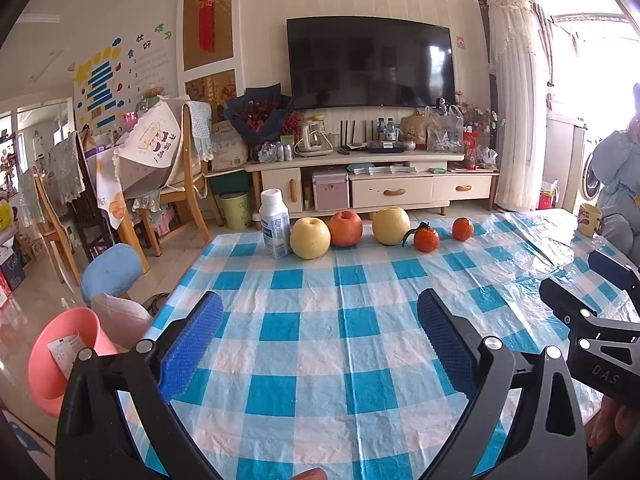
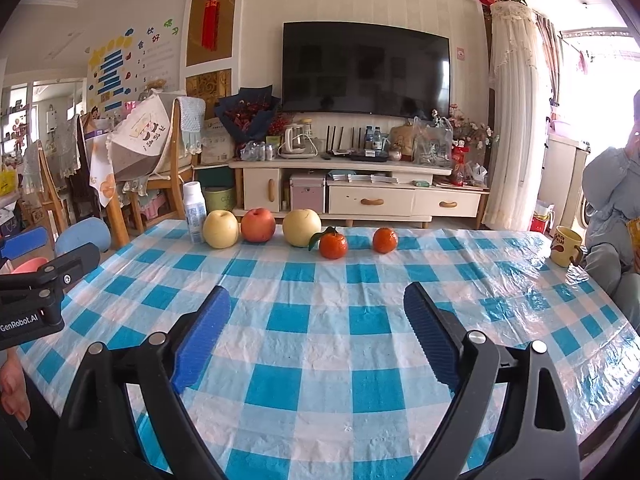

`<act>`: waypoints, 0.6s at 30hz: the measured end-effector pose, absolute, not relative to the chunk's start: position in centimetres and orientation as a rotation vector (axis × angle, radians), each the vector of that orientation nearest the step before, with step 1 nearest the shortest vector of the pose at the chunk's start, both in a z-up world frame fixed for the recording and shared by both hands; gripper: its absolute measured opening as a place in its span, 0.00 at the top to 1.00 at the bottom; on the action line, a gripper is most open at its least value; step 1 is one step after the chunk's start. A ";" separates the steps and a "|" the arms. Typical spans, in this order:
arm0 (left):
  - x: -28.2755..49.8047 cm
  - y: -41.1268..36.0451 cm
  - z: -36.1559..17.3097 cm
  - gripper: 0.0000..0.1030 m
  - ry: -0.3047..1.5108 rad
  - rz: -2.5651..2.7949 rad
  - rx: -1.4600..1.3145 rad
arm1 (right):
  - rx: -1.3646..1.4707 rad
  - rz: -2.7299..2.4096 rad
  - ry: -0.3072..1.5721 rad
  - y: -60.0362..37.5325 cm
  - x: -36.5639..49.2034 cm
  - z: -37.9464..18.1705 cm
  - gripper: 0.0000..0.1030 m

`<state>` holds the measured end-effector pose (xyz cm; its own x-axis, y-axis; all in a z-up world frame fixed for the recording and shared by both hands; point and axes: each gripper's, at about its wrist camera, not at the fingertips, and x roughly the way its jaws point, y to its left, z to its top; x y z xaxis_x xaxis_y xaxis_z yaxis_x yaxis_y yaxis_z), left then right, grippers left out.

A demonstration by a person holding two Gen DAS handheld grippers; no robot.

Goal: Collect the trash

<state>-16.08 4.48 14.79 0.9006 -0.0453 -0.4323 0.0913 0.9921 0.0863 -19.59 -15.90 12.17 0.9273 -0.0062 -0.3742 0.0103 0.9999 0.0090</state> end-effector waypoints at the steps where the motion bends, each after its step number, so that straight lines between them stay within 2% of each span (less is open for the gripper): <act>1: -16.0 4.4 14.8 0.06 0.444 -0.071 0.106 | 0.005 -0.012 0.381 -15.9 -19.6 12.2 0.13; 18: -14.7 4.7 13.4 0.06 0.479 -0.068 0.081 | -0.030 -0.018 0.403 -15.2 -18.3 11.1 0.12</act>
<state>-14.75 4.72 13.36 0.8852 -0.0465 -0.4629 0.0848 0.9945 0.0622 -18.32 -15.15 11.09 0.9197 -0.0232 -0.3920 0.0114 0.9994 -0.0323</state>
